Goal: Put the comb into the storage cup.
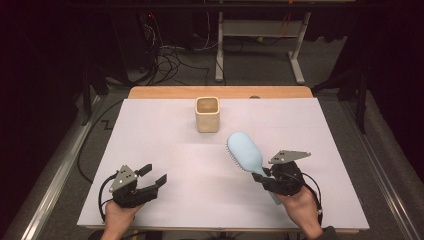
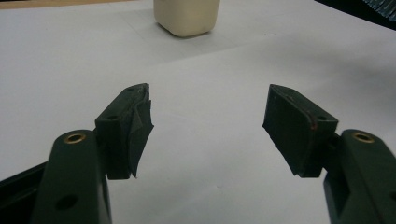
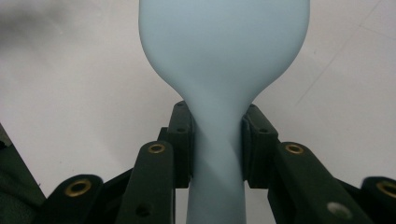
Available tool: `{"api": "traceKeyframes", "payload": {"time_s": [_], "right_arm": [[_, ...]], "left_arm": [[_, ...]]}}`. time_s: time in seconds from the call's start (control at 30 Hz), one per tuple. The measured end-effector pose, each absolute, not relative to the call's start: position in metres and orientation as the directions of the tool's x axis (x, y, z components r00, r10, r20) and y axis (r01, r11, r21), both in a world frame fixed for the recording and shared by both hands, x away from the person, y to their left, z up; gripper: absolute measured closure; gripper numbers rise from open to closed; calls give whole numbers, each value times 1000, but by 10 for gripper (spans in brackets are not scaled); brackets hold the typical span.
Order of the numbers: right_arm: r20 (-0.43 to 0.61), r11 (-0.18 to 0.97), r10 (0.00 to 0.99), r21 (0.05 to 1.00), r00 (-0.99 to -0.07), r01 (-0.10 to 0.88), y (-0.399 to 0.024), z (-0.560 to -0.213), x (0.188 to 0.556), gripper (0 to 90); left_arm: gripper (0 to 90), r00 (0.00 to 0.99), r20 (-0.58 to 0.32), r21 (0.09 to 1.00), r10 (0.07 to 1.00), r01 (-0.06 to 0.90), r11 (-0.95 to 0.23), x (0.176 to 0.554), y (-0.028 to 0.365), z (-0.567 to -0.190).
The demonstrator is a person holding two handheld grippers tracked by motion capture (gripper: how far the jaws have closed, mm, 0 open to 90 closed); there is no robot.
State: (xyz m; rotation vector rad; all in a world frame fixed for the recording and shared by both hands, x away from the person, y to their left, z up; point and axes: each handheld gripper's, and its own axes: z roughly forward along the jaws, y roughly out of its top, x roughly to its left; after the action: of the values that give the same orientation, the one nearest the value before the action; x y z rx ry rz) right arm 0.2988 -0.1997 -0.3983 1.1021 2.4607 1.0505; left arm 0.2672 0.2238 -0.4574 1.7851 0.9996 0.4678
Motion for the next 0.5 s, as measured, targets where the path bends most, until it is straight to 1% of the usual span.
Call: {"api": "traceKeyframes", "payload": {"time_s": [0.27, 0.5], "right_arm": [[91, 450, 702, 712, -707, 539, -194, -398, 298, 702], [94, 457, 685, 717, -723, 527, -185, -399, 296, 701]], "left_arm": [[332, 590, -127, 894, 798, 416, -166, 269, 218, -457], [332, 604, -122, 890, 788, 419, -183, 271, 211, -457]]}}
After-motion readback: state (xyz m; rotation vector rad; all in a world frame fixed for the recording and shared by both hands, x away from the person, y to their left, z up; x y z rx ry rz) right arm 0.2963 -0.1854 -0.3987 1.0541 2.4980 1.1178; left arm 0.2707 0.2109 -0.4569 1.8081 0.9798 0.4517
